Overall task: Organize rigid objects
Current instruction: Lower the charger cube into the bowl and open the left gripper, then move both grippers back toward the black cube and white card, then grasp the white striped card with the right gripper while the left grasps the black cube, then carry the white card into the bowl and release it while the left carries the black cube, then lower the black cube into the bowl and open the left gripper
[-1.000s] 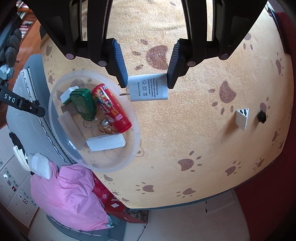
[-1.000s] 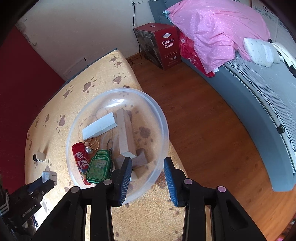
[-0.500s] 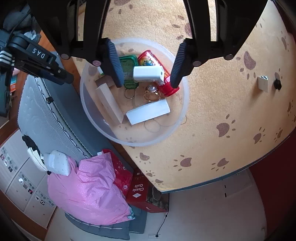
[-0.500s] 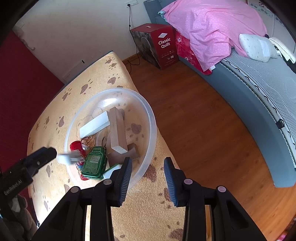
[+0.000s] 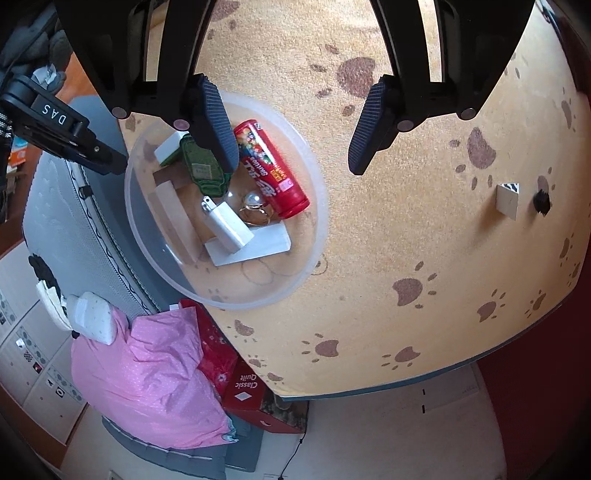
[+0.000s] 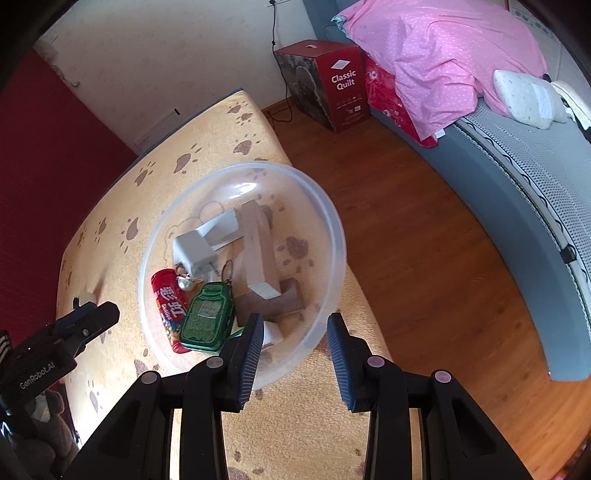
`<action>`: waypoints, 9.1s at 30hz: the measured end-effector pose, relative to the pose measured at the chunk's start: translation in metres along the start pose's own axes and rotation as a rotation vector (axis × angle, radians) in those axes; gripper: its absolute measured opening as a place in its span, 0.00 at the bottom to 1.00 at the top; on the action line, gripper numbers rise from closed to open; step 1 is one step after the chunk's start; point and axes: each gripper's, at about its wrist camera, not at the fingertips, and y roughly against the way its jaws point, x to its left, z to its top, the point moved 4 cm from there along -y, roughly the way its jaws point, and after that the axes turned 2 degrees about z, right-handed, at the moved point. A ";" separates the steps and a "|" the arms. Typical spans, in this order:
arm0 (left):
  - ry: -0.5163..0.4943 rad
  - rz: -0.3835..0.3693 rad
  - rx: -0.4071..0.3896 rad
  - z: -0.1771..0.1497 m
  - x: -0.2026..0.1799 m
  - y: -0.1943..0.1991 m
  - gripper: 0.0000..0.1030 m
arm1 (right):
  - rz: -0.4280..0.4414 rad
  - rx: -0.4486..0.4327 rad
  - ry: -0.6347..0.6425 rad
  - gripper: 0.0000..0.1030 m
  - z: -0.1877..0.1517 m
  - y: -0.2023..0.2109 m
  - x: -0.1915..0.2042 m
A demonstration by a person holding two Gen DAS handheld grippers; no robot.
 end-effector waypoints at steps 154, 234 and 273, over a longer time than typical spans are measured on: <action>0.388 0.107 0.071 -0.088 0.259 0.020 0.19 | 0.156 0.194 0.491 0.35 -0.063 -0.067 0.239; -0.040 -0.068 0.083 -0.009 -0.012 -0.023 0.19 | -0.016 0.024 0.064 0.39 -0.007 0.000 0.013; -0.062 -0.001 0.033 0.010 -0.030 -0.014 0.76 | 0.027 0.067 0.091 0.73 -0.010 -0.006 0.010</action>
